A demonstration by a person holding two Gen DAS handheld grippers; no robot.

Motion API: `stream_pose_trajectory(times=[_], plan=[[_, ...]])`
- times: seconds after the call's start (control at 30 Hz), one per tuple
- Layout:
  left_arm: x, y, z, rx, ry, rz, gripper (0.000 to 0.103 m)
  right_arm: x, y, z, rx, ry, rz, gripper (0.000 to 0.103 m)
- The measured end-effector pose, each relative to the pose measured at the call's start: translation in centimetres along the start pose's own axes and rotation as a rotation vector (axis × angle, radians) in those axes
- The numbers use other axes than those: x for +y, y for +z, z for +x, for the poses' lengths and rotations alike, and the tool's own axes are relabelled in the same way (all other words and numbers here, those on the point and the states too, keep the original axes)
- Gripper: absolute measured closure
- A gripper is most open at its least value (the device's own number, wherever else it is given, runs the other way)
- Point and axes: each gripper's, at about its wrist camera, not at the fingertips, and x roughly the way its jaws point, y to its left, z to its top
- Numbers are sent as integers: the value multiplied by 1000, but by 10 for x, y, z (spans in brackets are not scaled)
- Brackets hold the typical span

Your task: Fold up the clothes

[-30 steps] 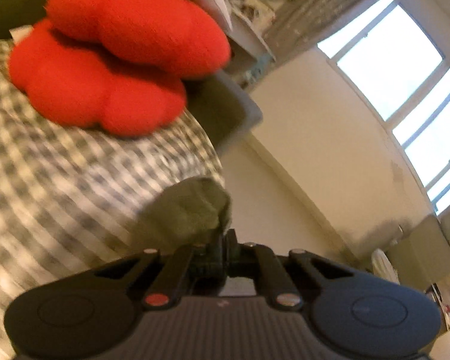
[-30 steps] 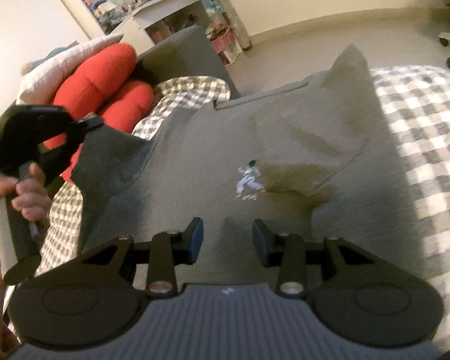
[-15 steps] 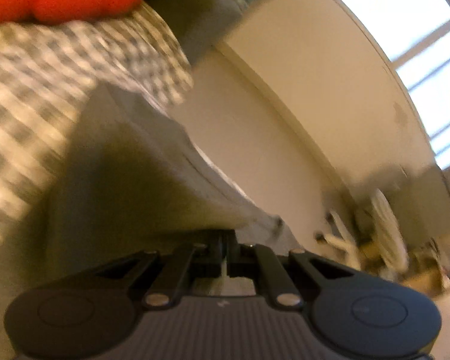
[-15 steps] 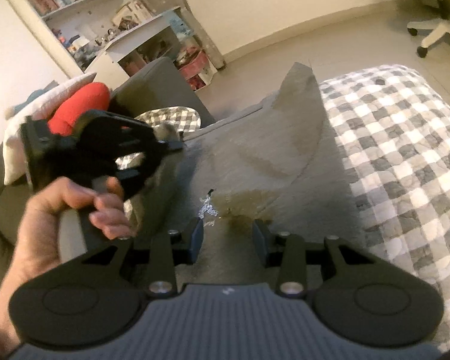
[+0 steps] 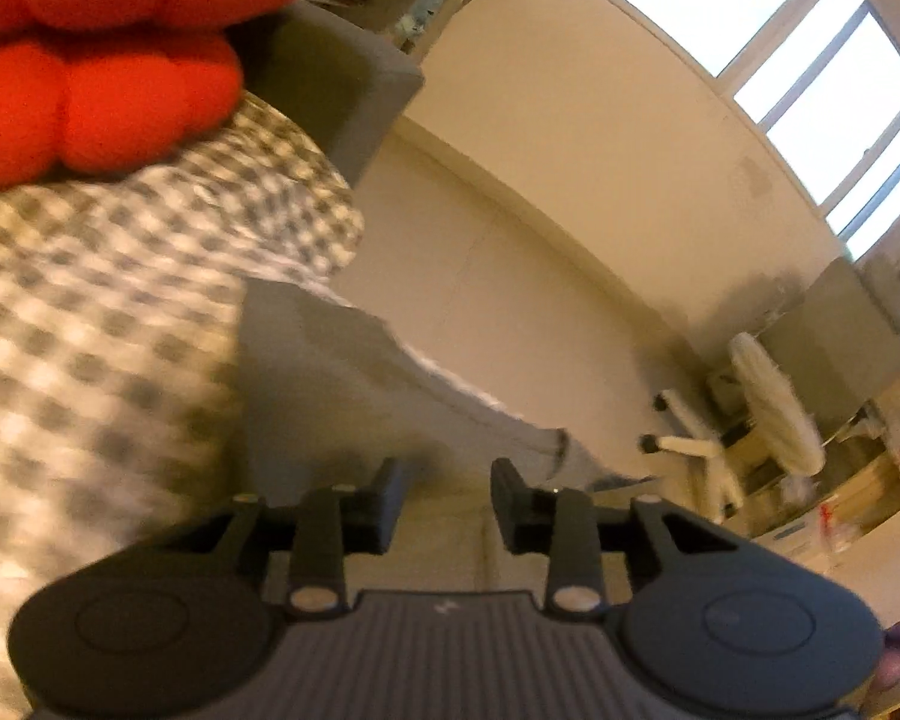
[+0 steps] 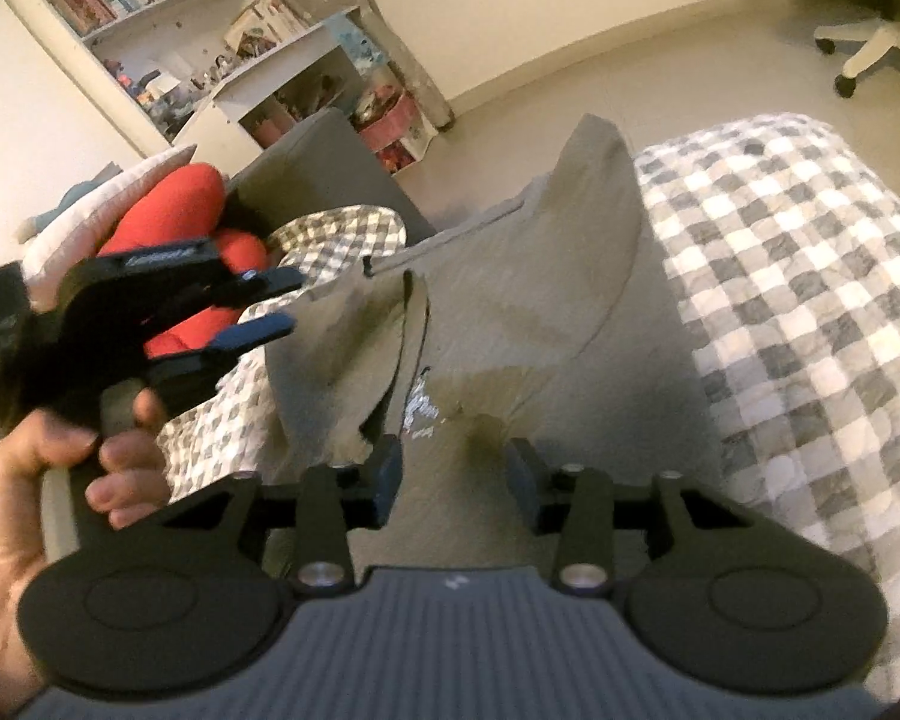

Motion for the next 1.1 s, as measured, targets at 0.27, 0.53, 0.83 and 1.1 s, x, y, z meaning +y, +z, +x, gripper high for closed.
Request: stream_pose_trajectory(times=[0.27, 0.53, 0.83, 1.1], plan=[[38, -20, -40, 92, 77, 77, 69, 7, -7, 11, 63, 58, 46, 54], [51, -47, -74, 243, 132, 221, 69, 18, -21, 22, 178, 180, 135, 54], [63, -85, -116, 348, 196, 353, 69, 35, -43, 26, 318, 245, 167, 54], [63, -134, -162, 377, 296, 499, 69, 52, -66, 25, 410, 281, 158, 54]])
